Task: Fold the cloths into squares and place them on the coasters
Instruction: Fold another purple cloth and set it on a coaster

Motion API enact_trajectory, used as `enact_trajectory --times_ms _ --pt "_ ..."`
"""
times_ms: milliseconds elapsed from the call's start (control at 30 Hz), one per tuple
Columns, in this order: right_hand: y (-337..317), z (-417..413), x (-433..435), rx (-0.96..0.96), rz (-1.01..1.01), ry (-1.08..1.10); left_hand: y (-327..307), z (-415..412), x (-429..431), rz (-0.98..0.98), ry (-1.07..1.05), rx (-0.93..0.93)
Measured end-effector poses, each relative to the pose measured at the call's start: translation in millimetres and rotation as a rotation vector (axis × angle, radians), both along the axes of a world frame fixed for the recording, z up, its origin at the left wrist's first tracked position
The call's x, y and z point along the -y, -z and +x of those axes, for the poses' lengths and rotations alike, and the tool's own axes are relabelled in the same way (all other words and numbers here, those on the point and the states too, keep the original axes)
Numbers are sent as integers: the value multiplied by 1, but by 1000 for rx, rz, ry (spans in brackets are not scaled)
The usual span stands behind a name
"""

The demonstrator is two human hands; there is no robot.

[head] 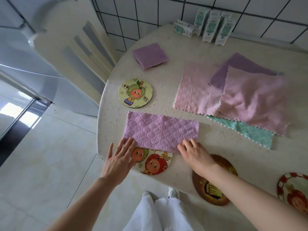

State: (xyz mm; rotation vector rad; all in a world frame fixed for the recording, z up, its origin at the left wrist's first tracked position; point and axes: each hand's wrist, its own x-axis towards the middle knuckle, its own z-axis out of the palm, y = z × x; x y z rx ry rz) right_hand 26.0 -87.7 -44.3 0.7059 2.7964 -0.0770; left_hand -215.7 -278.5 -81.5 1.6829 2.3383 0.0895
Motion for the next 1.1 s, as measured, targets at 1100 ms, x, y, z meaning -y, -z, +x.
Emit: enact_trajectory --times_ms 1100 --pt "-25 -9 -85 124 -258 -570 -30 132 -50 265 -16 303"
